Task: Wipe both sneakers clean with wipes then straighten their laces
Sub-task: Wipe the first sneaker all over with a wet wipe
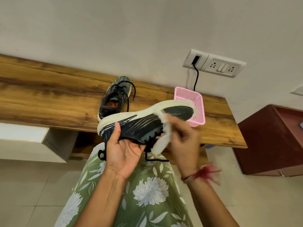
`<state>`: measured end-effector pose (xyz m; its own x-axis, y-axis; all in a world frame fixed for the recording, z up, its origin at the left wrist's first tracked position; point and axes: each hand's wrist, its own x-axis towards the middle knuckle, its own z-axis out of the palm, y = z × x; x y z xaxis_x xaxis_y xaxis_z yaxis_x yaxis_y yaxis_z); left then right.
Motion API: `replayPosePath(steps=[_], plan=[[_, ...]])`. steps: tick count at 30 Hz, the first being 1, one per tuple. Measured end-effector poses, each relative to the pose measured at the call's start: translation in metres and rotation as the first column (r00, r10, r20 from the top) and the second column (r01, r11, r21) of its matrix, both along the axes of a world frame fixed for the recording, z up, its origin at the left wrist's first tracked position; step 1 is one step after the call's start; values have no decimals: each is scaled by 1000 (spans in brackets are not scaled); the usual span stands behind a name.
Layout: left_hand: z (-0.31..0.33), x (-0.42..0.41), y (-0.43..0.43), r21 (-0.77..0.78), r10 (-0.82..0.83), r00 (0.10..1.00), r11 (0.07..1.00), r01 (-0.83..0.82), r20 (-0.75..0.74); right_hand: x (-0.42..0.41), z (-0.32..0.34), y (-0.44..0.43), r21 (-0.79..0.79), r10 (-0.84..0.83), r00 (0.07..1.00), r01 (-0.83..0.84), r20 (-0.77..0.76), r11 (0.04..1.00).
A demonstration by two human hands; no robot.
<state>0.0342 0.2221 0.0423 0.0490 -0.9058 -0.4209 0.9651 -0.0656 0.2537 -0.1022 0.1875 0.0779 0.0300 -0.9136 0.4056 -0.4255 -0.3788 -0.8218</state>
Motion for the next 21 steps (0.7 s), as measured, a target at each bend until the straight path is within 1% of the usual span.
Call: replayPosePath(steps=[1,2,3,4,6,9,11,13,14,15,16,18,19,21], plan=[[0,1,0,-5,16,1000,1000,-16,-14,-11,3,-8,21,-138,984,136,109,990],[1,2,0,-11,21,999,1000,-22,-27,-19,5,-16,6,-243,957,245,157,969],[2,2,0,-19,22,999,1000,-22,-38,-25,5,-22,-28,-306,939,314,154,949],[3,2,0,-27,16,999,999,-17,-48,-28,3,-28,-67,-323,938,333,127,940],[5,0,0,-34,2,998,999,-4,-65,-24,-4,-37,-113,-303,952,304,26,946],[6,-4,1,-28,-1,996,1000,-2,-89,-10,-20,-35,-138,-295,944,275,-148,951],[7,-4,1,-18,3,995,1000,-5,-99,-1,-30,-27,-192,-207,938,157,-279,969],[9,-3,2,-12,0,993,1000,-2,-115,-3,-35,-21,-304,-128,879,-20,-460,953],[9,-2,2,-15,-8,993,1000,6,-118,-11,-37,-25,-359,-146,847,-57,-511,932],[11,-2,2,-20,-20,993,1000,18,-116,-22,-37,-32,-399,-192,834,-35,-516,916],[12,-2,2,-24,-32,993,999,29,-110,-31,-36,-39,-413,-247,839,29,-485,910],[16,-4,1,-19,-51,994,999,49,-101,-41,-35,-46,-397,-303,857,128,-417,909],[18,-6,0,-14,-57,993,998,56,-102,-39,-35,-45,-396,-296,862,123,-411,910],[19,-8,0,-8,-56,992,998,56,-110,-31,-39,-35,-438,-217,857,-12,-468,899]])
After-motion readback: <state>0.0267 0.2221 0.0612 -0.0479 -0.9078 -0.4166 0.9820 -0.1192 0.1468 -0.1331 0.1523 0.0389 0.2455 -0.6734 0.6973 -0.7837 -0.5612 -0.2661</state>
